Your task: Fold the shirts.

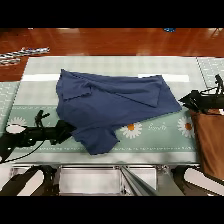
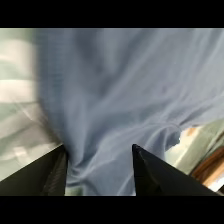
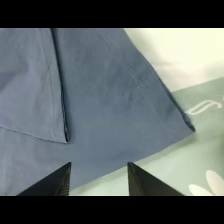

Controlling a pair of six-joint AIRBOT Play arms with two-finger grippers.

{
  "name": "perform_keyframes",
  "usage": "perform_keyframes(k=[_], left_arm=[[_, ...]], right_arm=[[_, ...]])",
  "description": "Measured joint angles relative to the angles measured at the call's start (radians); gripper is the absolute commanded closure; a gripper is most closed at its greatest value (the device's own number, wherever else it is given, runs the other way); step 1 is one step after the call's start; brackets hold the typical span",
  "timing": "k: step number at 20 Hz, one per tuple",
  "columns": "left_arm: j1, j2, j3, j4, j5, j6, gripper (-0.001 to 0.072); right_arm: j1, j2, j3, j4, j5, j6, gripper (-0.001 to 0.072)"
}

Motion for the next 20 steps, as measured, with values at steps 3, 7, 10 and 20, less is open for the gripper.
perform_keyframes(k=[3, 7, 10, 20], left_arm=[[-0.080, -0.072, 0.003, -0.027, 0.047, 0.003, 0.0683], [-0.116, -0.117, 0.024, -0.042, 0.061, 0.024, 0.0683], [-0.124, -0.128, 0.034, -0.044, 0.073, 0.032, 0.0683], [-0.129, -0.134, 0.040, -0.043, 0.093, 0.038, 0.0683]], right_arm=[[0.000, 0.000, 0.000, -0.001, -0.015, 0.006, 0.0306], [0.000, 0.000, 0.000, -0.076, -0.059, 0.080, 0.0306], [0.000, -0.017, 0.013, -0.146, -0.083, 0.137, 0.0306], [0.000, -0.219, 0.100, -0.156, -0.052, 0.189, 0.0306]])
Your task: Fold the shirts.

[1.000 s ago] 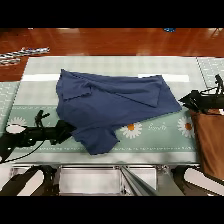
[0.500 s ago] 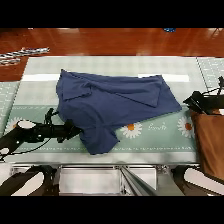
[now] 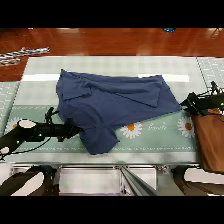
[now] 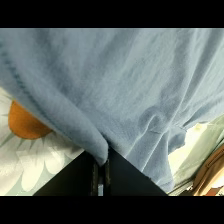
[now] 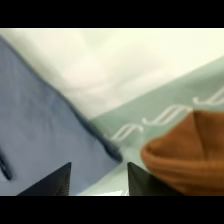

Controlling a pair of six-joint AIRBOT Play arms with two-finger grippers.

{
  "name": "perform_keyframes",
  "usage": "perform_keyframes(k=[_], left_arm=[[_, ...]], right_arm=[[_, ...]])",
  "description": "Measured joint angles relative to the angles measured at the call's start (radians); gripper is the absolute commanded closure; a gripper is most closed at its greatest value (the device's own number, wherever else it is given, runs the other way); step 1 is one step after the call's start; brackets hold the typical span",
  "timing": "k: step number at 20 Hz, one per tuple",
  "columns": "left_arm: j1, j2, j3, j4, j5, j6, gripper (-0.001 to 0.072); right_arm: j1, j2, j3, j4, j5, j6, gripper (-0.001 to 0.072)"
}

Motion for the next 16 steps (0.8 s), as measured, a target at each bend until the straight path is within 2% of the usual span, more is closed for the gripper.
perform_keyframes(k=[4, 6, 7, 8, 13, 16], left_arm=[[0.000, 0.000, 0.000, 0.002, 0.005, 0.000, 0.0683], [0.000, 0.000, 0.000, 0.002, 0.006, 0.000, 0.0683], [0.000, 0.000, 0.000, 0.003, 0.006, 0.000, 0.0683], [0.000, 0.000, 0.000, 0.003, 0.007, 0.000, 0.0683], [0.002, 0.008, 0.041, 0.027, 0.031, 0.000, 0.0683], [0.013, 0.042, 0.159, 0.032, 0.021, 0.000, 0.0683]], right_arm=[[0.005, -0.064, 0.026, 0.061, 0.020, 0.003, 0.0306], [0.018, -0.093, 0.032, 0.095, 0.023, -0.016, 0.0356], [0.030, -0.105, 0.035, 0.112, 0.023, -0.028, 0.0507], [0.043, -0.114, 0.039, 0.117, 0.022, -0.040, 0.0690], [0.089, -0.124, 0.113, 0.143, 0.073, -0.091, 0.0687], [0.097, -0.075, 0.227, 0.170, 0.148, -0.103, 0.0687]])
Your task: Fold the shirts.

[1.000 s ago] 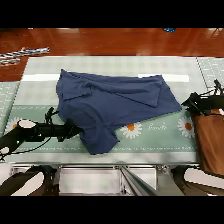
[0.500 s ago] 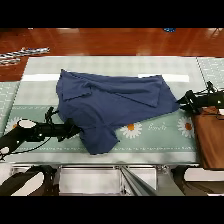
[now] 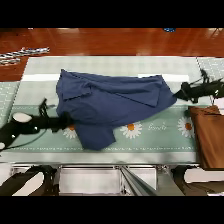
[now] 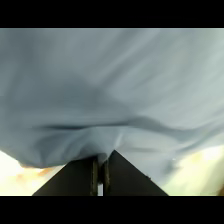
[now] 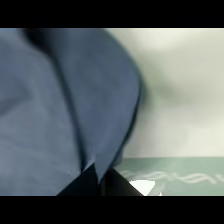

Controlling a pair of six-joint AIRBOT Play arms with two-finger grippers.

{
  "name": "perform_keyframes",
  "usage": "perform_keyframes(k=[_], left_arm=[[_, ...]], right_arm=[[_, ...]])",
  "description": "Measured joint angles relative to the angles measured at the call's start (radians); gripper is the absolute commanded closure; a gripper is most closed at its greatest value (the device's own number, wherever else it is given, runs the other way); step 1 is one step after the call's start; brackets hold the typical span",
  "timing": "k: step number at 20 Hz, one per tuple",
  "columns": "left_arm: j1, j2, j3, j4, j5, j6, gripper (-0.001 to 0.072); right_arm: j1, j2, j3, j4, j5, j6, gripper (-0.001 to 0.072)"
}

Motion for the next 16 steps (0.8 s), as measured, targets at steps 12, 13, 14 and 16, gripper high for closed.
perform_keyframes(k=[12, 13, 14, 16], left_arm=[[0.187, 0.150, 1.106, -0.032, -0.125, -0.005, 0.0683], [0.220, 0.160, 1.184, -0.031, -0.150, -0.008, 0.0683], [0.255, 0.173, 1.244, -0.032, -0.177, -0.008, 0.0683], [0.336, 0.213, 1.334, -0.023, -0.218, -0.011, 0.0683]], right_arm=[[0.005, 0.384, 0.631, 0.082, 0.048, 0.027, 0.0687], [0.005, 0.428, 0.658, 0.057, 0.050, 0.031, 0.0687], [0.005, 0.472, 0.677, 0.022, 0.058, 0.038, 0.0687], [0.005, 0.565, 0.702, -0.061, 0.070, 0.053, 0.0687]])
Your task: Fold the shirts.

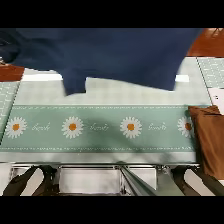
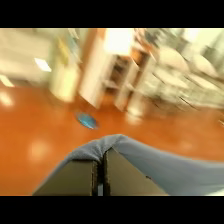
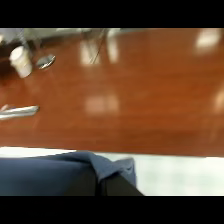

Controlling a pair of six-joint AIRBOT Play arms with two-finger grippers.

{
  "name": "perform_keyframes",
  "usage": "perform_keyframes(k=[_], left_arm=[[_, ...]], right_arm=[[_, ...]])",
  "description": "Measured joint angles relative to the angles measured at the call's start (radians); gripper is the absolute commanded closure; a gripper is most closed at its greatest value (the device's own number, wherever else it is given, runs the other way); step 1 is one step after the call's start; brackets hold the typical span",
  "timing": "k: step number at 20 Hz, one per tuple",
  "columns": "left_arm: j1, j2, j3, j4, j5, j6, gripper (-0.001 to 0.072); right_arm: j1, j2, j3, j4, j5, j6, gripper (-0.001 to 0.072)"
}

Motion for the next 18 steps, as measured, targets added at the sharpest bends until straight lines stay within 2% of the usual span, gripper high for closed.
perform_keyframes(k=[3, 5, 8, 11, 13, 15, 18], left_arm=[[0.078, 0.088, 0.067, 0.081, -0.061, -0.012, 0.0683], [0.054, 0.154, 0.087, 0.187, -0.078, -0.029, 0.0683], [-0.071, 0.241, 0.099, 0.428, -0.128, -0.082, 0.0683], [-0.212, 0.285, 0.097, 0.681, -0.262, -0.151, 0.0683], [-0.274, 0.297, 0.063, 0.784, -0.360, -0.196, 0.0684], [-0.307, 0.302, -0.013, 0.839, -0.409, -0.233, 0.0683], [-0.330, 0.286, -0.195, 0.855, -0.407, -0.270, 0.0683]], right_arm=[[0.000, 0.126, 0.016, -0.129, 0.047, 0.035, 0.0687], [0.000, 0.196, 0.021, -0.193, 0.081, 0.054, 0.0687], [0.000, 0.286, 0.013, -0.253, 0.135, 0.081, 0.0687], [0.000, 0.351, -0.043, -0.275, 0.174, 0.106, 0.0687], [0.000, 0.377, -0.113, -0.280, 0.195, 0.119, 0.0687], [0.000, 0.390, -0.210, -0.269, 0.203, 0.124, 0.0687], [0.000, 0.391, -0.402, -0.219, 0.193, 0.111, 0.0687]])
